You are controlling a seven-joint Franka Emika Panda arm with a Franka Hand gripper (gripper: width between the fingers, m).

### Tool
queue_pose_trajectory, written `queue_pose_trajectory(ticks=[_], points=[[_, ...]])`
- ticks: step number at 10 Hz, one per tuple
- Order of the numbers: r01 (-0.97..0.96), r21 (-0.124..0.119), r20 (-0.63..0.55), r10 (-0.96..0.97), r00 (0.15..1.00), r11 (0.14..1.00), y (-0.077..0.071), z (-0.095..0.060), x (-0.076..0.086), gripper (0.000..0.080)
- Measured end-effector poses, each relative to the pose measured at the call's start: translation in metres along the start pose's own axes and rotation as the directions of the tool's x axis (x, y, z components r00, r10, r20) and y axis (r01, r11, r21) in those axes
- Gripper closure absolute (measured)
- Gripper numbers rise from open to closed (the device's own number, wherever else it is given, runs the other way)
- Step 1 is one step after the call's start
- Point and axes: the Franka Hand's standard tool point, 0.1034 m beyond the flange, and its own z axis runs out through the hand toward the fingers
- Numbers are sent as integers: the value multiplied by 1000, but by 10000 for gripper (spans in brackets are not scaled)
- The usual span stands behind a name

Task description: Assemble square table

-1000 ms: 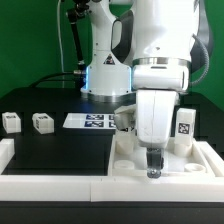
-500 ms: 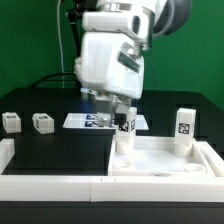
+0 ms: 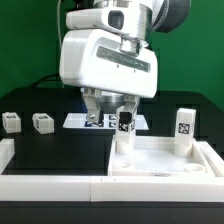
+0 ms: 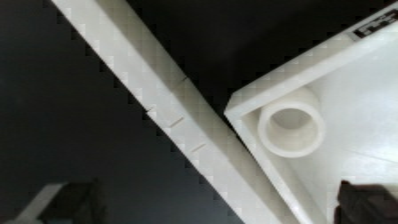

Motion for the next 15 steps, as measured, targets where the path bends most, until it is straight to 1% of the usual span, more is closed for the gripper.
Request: queue_pose_trajectory(ticks=[1, 2, 3, 4, 5, 6, 7, 8, 9, 10, 11, 12, 13, 14, 15], points=[[-61, 9, 16, 61, 998, 998, 10, -10, -21, 151], [-113, 13, 32, 112, 993, 994, 17, -19, -42, 151], [-116, 18, 59, 115, 992, 993, 17, -20, -60, 151], [-140, 38, 93, 136, 986, 989, 15, -18, -67, 151], [-133, 37, 90, 130, 987, 990, 14, -19, -59, 151], [-130, 36, 88, 126, 988, 991, 14, -18, -59, 151], [-147, 46, 107, 142, 984, 988, 11, -18, -59, 151], [-158, 72, 152, 146, 978, 985, 3, -18, -55, 151], [-153, 94, 204, 131, 970, 984, -3, -16, -57, 151], [-147, 120, 262, 111, 959, 982, -13, -9, -76, 151], [-123, 148, 349, 64, 935, 981, -19, -7, -101, 151], [-104, 166, 447, 20, 894, 981, -27, 2, -131, 151], [-98, 171, 502, 0, 865, 980, -33, 14, -151, 151], [-114, 181, 535, 0, 845, 977, -40, 18, -156, 151], [-133, 196, 620, -17, 785, 971, -45, 14, -155, 151]])
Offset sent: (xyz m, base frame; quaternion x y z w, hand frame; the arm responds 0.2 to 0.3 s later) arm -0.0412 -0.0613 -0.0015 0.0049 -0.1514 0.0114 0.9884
